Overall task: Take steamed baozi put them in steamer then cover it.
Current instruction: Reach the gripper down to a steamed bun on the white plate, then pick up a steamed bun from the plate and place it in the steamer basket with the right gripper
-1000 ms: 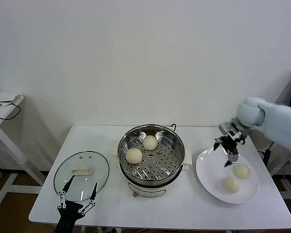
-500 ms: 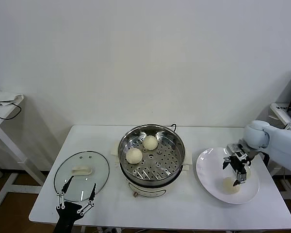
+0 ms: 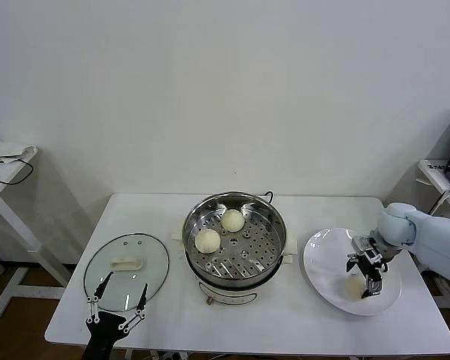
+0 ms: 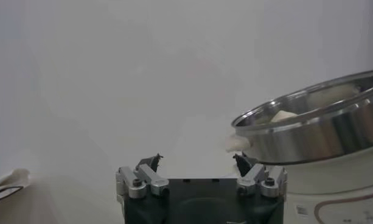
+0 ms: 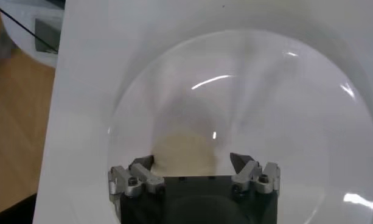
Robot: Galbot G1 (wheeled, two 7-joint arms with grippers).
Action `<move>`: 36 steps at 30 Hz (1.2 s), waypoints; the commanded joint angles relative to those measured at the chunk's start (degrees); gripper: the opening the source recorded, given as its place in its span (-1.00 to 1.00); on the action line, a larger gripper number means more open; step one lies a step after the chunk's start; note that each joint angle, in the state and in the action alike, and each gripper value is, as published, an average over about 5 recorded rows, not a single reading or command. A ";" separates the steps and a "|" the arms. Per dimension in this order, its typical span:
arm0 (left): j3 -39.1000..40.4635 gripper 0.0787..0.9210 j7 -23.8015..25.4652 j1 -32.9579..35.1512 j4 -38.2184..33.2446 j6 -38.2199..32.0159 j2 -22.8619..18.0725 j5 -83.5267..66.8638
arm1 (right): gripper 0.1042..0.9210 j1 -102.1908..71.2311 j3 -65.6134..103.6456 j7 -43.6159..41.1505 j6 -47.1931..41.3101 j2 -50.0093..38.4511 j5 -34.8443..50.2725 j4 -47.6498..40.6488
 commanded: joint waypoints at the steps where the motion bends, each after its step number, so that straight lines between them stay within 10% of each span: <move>1: 0.11 0.77 0.01 -0.08 0.24 0.00 -0.02 0.01 | 0.70 -3.21 2.31 1.03 -0.02 -0.87 -0.99 0.74; 23: 0.22 0.77 -0.02 -0.24 -0.26 -0.07 0.11 0.10 | 0.29 13.85 1.28 -2.29 2.99 -2.24 2.81 8.08; 36: 1.13 0.77 -0.10 -0.68 -0.52 -0.27 0.52 0.13 | 0.34 47.92 -12.21 -5.13 26.28 21.52 8.35 22.11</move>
